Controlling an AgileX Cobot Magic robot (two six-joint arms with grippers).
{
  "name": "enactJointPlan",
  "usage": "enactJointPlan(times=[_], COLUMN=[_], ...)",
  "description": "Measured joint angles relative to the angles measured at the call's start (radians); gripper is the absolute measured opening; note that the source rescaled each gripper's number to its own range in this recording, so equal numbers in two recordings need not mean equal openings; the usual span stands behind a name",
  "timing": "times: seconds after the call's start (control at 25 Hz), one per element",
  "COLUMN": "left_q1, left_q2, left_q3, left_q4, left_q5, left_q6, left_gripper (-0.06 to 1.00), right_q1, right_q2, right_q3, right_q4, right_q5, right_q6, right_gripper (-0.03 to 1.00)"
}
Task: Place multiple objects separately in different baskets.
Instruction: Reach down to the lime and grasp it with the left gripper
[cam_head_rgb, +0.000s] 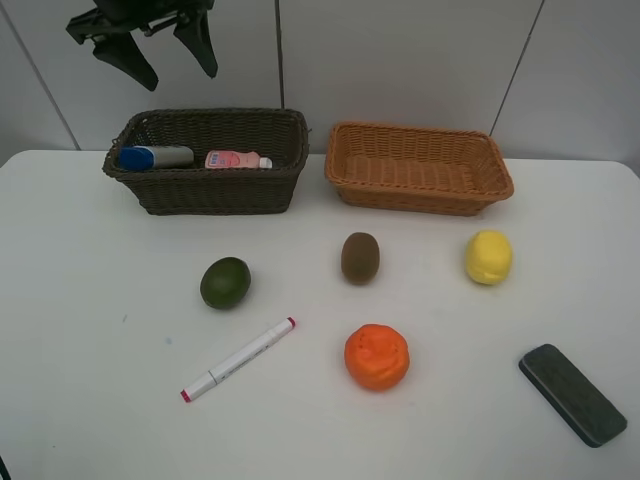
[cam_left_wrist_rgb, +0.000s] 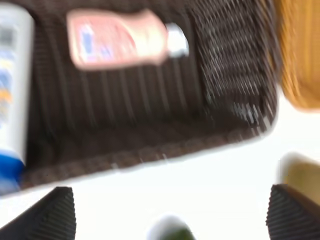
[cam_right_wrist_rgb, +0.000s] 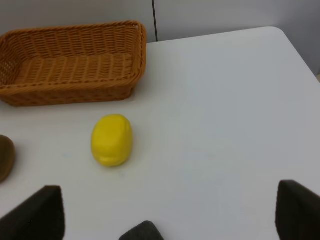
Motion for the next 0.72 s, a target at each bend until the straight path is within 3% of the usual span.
enactJointPlan(times=[0.2, 0.4, 0.72], left_q1=[-0.097, -0.197, -0.281], left_q2=[-0.165, -0.178, -0.091], left_q3=[0.275, 0.48, 0.627], left_q4=[0.013, 0.049, 0.097], left_q5=[-0.002, -0.003, -0.183], left_q6=[-0.023, -0.054, -0.077], left_gripper=[1.0, 1.0, 1.0], right_q1=[0.0, 0.0, 0.0], right_q2=[0.0, 0.0, 0.0], right_q3=[0.0, 0.0, 0.0], right_q4=[0.0, 0.0, 0.0], right_q5=[0.0, 0.0, 0.0], right_q6=[0.0, 0.0, 0.0], right_gripper=[1.0, 1.0, 1.0])
